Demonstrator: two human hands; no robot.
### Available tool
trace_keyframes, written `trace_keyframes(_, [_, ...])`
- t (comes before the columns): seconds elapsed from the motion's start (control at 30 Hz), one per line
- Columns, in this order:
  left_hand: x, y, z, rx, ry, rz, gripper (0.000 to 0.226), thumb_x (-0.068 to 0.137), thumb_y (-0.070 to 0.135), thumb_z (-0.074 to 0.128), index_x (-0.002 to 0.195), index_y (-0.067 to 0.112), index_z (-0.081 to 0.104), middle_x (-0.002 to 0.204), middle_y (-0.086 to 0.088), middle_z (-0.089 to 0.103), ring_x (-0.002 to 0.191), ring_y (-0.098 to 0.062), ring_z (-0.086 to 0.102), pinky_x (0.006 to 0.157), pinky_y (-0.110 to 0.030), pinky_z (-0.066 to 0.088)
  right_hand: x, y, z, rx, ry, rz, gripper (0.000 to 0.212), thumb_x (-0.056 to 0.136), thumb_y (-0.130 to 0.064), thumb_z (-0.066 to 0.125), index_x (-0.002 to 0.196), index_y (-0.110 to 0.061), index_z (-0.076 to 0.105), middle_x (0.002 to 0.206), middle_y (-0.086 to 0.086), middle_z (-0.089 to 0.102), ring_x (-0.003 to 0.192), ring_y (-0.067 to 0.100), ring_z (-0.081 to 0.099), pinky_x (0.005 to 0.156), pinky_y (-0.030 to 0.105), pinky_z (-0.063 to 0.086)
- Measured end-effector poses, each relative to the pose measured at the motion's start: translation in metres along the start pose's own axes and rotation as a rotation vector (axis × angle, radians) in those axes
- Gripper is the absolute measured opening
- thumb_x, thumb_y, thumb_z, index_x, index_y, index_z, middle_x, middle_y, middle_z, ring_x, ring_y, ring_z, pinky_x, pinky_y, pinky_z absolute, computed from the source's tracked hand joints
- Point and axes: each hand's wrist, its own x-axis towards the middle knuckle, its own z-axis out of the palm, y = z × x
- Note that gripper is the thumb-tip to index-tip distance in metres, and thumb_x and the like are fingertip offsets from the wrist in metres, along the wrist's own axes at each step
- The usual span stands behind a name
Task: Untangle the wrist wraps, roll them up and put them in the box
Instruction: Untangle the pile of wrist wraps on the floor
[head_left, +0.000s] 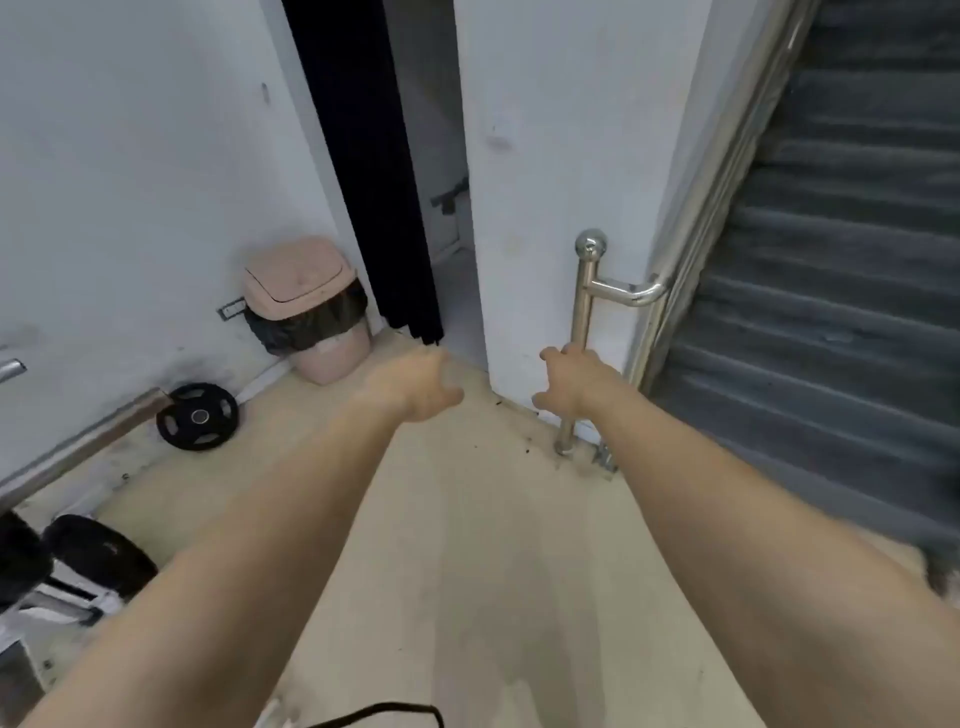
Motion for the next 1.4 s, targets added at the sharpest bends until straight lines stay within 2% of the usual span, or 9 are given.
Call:
trace_keyframes(0.13, [-0.006, 0.030, 0.053, -0.009, -0.188, 0.119, 0.072, 0.101, 0.048, 0.055, 0.160, 0.017, 0.027, 0.160, -0.011, 0.039, 0.143, -0.032, 0.041, 0.112, -0.040, 0.038, -0.047, 0.031, 0.046, 0.052, -0.107, 0.190, 0.062, 0.092, -0.044, 0.063, 0.143, -0.015, 0.045, 0.138, 0.014, 0.046, 0.128, 0.037, 0.049, 0.097, 0.046, 0.048])
trace_keyframes(0.27, [-0.017, 0.057, 0.102, 0.041, -0.336, 0.260, 0.074, 0.099, 0.052, 0.056, 0.159, 0.019, 0.029, 0.160, -0.008, 0.040, 0.142, -0.027, 0.043, 0.109, -0.036, 0.039, -0.105, 0.055, 0.086, 0.110, -0.149, 0.374, 0.066, 0.088, -0.045, 0.064, 0.145, -0.018, 0.045, 0.147, 0.012, 0.047, 0.132, 0.036, 0.048, 0.105, 0.044, 0.046])
trace_keyframes(0.47, [-0.051, 0.116, 0.149, 0.145, -0.476, 0.516, 0.073, 0.100, 0.053, 0.054, 0.161, 0.020, 0.028, 0.164, -0.007, 0.034, 0.146, -0.029, 0.039, 0.115, -0.038, 0.038, -0.205, 0.077, 0.124, 0.187, -0.168, 0.631, 0.058, 0.097, -0.041, 0.056, 0.149, -0.017, 0.043, 0.147, 0.012, 0.041, 0.131, 0.036, 0.046, 0.104, 0.048, 0.045])
trace_keyframes(0.63, [-0.091, 0.199, 0.175, 0.237, -0.501, 0.730, 0.072, 0.098, 0.053, 0.057, 0.157, 0.020, 0.034, 0.154, -0.011, 0.048, 0.135, -0.031, 0.051, 0.108, -0.041, 0.045, -0.294, 0.110, 0.128, 0.246, -0.123, 0.812, 0.059, 0.097, -0.043, 0.057, 0.149, -0.018, 0.044, 0.145, 0.012, 0.042, 0.131, 0.036, 0.045, 0.105, 0.049, 0.045])
trace_keyframes(0.87, [-0.185, 0.339, 0.202, 0.361, -0.536, 1.007, 0.067, 0.099, 0.052, 0.055, 0.156, 0.025, 0.033, 0.152, -0.004, 0.049, 0.132, -0.027, 0.053, 0.108, -0.044, 0.045, -0.441, 0.172, 0.139, 0.369, -0.014, 1.080, 0.054, 0.097, -0.040, 0.057, 0.145, -0.019, 0.048, 0.143, 0.009, 0.043, 0.131, 0.032, 0.044, 0.096, 0.042, 0.043])
trace_keyframes(1.03, [-0.275, 0.439, 0.234, 0.433, -0.570, 1.201, 0.067, 0.099, 0.051, 0.055, 0.156, 0.025, 0.033, 0.151, -0.004, 0.050, 0.130, -0.026, 0.054, 0.105, -0.042, 0.047, -0.556, 0.215, 0.158, 0.444, 0.043, 1.254, 0.055, 0.098, -0.041, 0.057, 0.147, -0.018, 0.046, 0.143, 0.009, 0.043, 0.132, 0.032, 0.044, 0.098, 0.042, 0.043])
trace_keyframes(1.23, [-0.393, 0.541, 0.275, 0.532, -0.579, 1.388, 0.066, 0.099, 0.053, 0.055, 0.156, 0.027, 0.033, 0.153, -0.003, 0.047, 0.132, -0.025, 0.052, 0.103, -0.040, 0.047, -0.697, 0.259, 0.181, 0.513, 0.093, 1.415, 0.049, 0.096, -0.040, 0.057, 0.139, -0.016, 0.054, 0.139, 0.011, 0.050, 0.123, 0.034, 0.051, 0.102, 0.047, 0.048])
trace_keyframes(1.33, [-0.451, 0.591, 0.294, 0.553, -0.580, 1.466, 0.066, 0.099, 0.051, 0.055, 0.156, 0.024, 0.034, 0.151, -0.003, 0.049, 0.129, -0.025, 0.054, 0.103, -0.040, 0.048, -0.767, 0.277, 0.192, 0.532, 0.148, 1.480, 0.049, 0.098, -0.038, 0.057, 0.141, -0.015, 0.052, 0.138, 0.012, 0.050, 0.122, 0.034, 0.052, 0.101, 0.044, 0.047])
trace_keyframes(1.4, [-0.492, 0.622, 0.306, 0.552, -0.578, 1.526, 0.065, 0.099, 0.050, 0.057, 0.154, 0.022, 0.037, 0.147, -0.004, 0.053, 0.126, -0.025, 0.056, 0.102, -0.039, 0.048, -0.812, 0.287, 0.204, 0.543, 0.171, 1.533, 0.043, 0.097, -0.039, 0.058, 0.134, -0.016, 0.057, 0.133, 0.012, 0.052, 0.112, 0.032, 0.053, 0.097, 0.042, 0.049])
